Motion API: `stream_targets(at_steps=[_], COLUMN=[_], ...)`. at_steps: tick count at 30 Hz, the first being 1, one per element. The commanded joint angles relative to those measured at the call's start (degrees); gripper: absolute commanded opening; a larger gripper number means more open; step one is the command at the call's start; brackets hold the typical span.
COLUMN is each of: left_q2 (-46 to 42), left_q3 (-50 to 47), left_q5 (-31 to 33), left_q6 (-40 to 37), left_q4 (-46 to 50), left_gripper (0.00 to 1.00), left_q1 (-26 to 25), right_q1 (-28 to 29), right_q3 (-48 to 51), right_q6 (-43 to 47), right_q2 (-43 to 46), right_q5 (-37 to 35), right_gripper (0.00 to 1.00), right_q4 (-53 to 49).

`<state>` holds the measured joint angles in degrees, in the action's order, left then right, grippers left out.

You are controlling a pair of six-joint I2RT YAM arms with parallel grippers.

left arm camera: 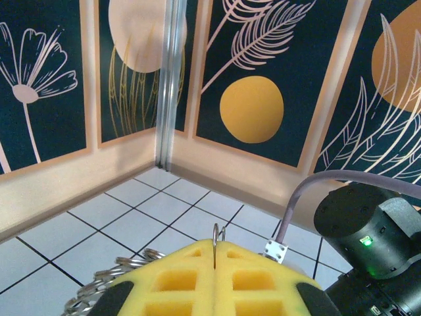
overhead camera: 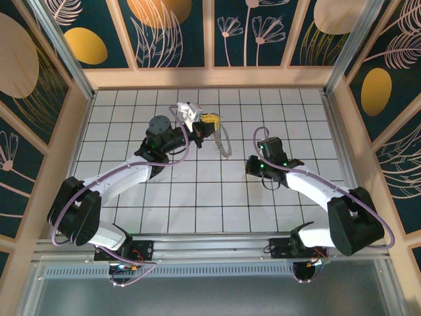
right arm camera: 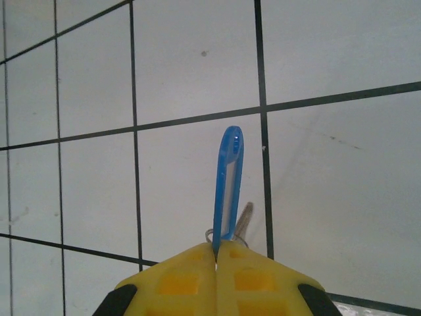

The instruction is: Put the keys on the keyring

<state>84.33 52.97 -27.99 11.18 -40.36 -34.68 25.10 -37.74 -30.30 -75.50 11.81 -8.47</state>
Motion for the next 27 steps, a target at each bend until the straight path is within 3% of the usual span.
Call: stream_targets(at_steps=[1, 20, 24, 27], left_q2=[-1.32, -0.53, -0.57, -0.75], left_q3=[0.48, 1.12, 1.28, 1.26], left_q5=[-0.47, -0.72, -0.74, -0.7], left_q6=[0.1, 0.76, 0.95, 0.88], left_q4=[-3.76, -3.32, -3.32, -3.18], left_gripper=[0.0, 0.0, 0.0, 0.0], left_q1=[-0.25, -0.24, -0.23, -0.26], right_q1=[-1.61, -9.9, -10.41, -10.66], right_q3=[2.1, 5.19, 4.26, 4.42], right_q6=[0.66, 0.06, 0.17, -0.09], right_q2=[-0.06, -6.35, -6.88, -4.7], right_q5=[4.18, 8.75, 8.1, 7.08], right_gripper=[0.0, 0.0, 0.25, 0.31], right_q4=[2.26, 10.23, 10.02, 9.26])
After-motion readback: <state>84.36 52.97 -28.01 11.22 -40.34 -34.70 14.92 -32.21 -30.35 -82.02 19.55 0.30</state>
